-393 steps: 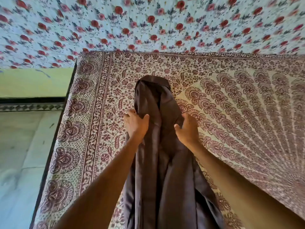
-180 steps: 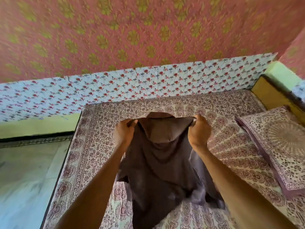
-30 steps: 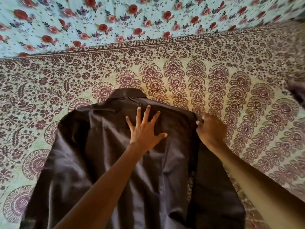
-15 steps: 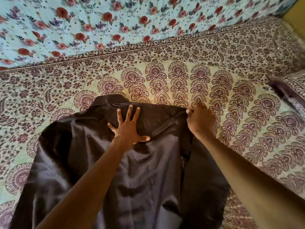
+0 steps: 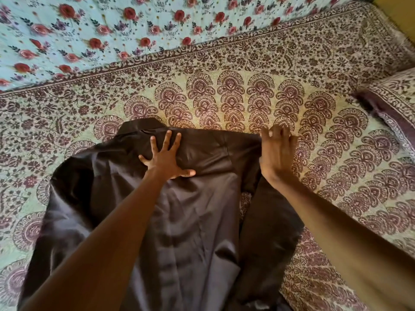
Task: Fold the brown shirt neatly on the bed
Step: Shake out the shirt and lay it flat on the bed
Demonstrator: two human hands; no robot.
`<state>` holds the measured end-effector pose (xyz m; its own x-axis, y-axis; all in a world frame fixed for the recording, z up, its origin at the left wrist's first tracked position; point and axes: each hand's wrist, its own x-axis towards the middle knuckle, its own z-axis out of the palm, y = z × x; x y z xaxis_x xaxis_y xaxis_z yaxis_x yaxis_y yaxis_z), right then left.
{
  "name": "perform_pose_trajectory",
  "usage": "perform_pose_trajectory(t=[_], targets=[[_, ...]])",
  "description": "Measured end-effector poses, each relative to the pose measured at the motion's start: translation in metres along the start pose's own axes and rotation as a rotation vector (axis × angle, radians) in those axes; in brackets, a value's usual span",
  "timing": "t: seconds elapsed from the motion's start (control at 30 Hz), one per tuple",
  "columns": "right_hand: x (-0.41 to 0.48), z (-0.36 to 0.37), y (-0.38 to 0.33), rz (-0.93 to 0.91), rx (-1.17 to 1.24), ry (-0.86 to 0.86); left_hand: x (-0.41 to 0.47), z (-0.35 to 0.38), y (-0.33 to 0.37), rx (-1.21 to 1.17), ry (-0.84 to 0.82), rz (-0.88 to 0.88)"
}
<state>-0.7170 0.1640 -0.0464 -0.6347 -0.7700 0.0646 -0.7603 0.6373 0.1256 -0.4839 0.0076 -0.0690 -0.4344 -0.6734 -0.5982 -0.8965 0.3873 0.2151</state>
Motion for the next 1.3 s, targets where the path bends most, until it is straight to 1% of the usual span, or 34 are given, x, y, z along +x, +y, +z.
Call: perform_pose_trajectory(t=[0.1, 0.13, 0.2, 0.27, 0.3, 0.33, 0.37, 0.43, 0.5, 0.57, 0.6, 0.63, 0.7, 0.73, 0.77, 0.8, 0.87, 0.9, 0.93, 0.97, 1.0, 1.03, 1.1, 1.2, 1.3], targets=[[-0.05, -0.012, -0.013, 0.024, 0.084, -0.067, -0.007, 0.001, 0.008, 0.105, 0.061, -0.022], [-0.064, -0.014, -0.016, 0.046, 0.1, -0.101, -0.01, 0.003, 0.013, 0.166, 0.124, -0.027], [-0.085, -0.012, -0.015, 0.129, 0.135, -0.186, -0.024, 0.011, 0.027, 0.288, 0.312, -0.004], [-0.091, -0.009, -0.006, 0.293, 0.242, -0.298, -0.041, 0.026, 0.038, 0.328, 0.494, 0.099], [-0.089, -0.006, 0.0, 0.369, 0.304, -0.341, -0.048, 0.038, 0.041, 0.298, 0.539, 0.157], [-0.086, -0.003, 0.009, 0.411, 0.347, -0.368, -0.055, 0.051, 0.043, 0.231, 0.535, 0.197], [-0.082, 0.0, 0.019, 0.41, 0.355, -0.373, -0.06, 0.063, 0.044, 0.134, 0.5, 0.217], [-0.073, 0.003, 0.039, 0.344, 0.308, -0.325, -0.064, 0.081, 0.042, -0.03, 0.413, 0.218], [-0.063, 0.002, 0.059, 0.335, 0.263, -0.25, -0.064, 0.088, 0.037, 0.006, 0.336, 0.224], [-0.058, -0.003, 0.071, 0.388, 0.172, -0.199, -0.065, 0.085, 0.037, 0.1, 0.246, 0.235], [-0.061, -0.009, 0.07, 0.373, 0.113, -0.177, -0.065, 0.081, 0.039, 0.12, 0.216, 0.232], [-0.066, -0.016, 0.064, 0.307, 0.09, -0.149, -0.064, 0.078, 0.041, 0.128, 0.194, 0.224], [-0.087, -0.03, 0.036, 0.113, 0.201, -0.143, -0.063, 0.072, 0.047, 0.128, 0.148, 0.2], [-0.1, -0.035, 0.019, 0.048, 0.293, -0.186, -0.063, 0.07, 0.048, 0.132, 0.124, 0.194], [-0.111, -0.036, 0.003, 0.045, 0.362, -0.26, -0.063, 0.068, 0.049, 0.137, 0.102, 0.192], [-0.12, -0.035, -0.012, 0.114, 0.433, -0.36, -0.063, 0.066, 0.049, 0.142, 0.082, 0.194], [-0.128, -0.03, -0.031, 0.433, 0.618, -0.556, -0.062, 0.062, 0.047, 0.151, 0.044, 0.199], [-0.128, -0.026, -0.036, 0.628, 0.738, -0.593, -0.062, 0.06, 0.046, 0.155, 0.026, 0.2], [-0.127, -0.023, -0.039, 0.799, 0.855, -0.59, -0.062, 0.058, 0.045, 0.162, 0.012, 0.202], [-0.127, -0.02, -0.042, 0.928, 0.956, -0.578, -0.061, 0.055, 0.045, 0.169, 0.003, 0.206], [-0.126, -0.018, -0.045, 0.993, 1.031, -0.572, -0.062, 0.054, 0.045, 0.176, -0.004, 0.211], [-0.126, -0.016, -0.046, 1.017, 1.076, -0.573, -0.062, 0.052, 0.045, 0.179, -0.009, 0.213], [-0.126, -0.016, -0.043, 0.996, 1.068, -0.565, -0.063, 0.051, 0.046, 0.174, -0.014, 0.21], [-0.123, -0.014, -0.024, 0.937, 0.911, -0.471, -0.063, 0.051, 0.047, 0.167, -0.013, 0.208], [-0.122, -0.009, -0.01, 0.85, 0.83, -0.448, -0.061, 0.053, 0.046, 0.159, -0.008, 0.212]])
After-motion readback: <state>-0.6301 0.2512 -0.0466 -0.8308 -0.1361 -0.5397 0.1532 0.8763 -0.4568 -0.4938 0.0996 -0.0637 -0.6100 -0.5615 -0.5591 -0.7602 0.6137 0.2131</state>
